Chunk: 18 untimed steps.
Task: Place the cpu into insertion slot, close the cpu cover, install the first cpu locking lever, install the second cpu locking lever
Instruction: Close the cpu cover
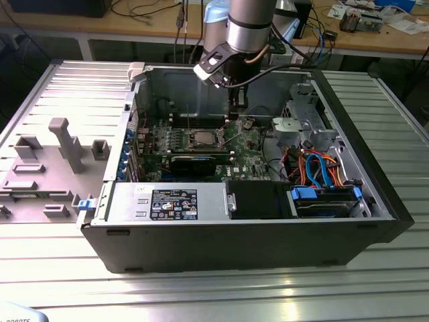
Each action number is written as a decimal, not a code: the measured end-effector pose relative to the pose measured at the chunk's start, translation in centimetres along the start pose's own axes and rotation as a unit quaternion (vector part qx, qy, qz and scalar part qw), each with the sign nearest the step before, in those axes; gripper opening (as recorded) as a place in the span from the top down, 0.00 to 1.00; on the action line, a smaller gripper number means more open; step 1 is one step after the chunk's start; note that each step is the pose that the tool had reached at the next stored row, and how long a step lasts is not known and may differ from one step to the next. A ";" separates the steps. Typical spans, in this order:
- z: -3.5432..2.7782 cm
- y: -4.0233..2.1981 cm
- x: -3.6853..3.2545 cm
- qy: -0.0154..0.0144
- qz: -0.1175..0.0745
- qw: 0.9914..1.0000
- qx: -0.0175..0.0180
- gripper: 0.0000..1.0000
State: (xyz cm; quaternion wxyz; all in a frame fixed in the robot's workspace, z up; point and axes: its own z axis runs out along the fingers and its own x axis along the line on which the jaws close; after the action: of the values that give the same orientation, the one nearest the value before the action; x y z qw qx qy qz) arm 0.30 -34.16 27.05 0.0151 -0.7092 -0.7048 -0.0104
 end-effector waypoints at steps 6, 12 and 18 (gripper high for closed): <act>0.00 0.13 0.00 0.000 0.000 1.000 0.000 0.89; 0.00 0.26 0.00 0.000 0.000 1.000 0.000 0.89; 0.00 0.47 0.00 0.000 0.000 1.000 0.000 0.89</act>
State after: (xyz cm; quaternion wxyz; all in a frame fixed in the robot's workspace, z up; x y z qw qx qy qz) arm 0.77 -34.16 27.05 0.0151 -0.7092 -0.7048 -0.0105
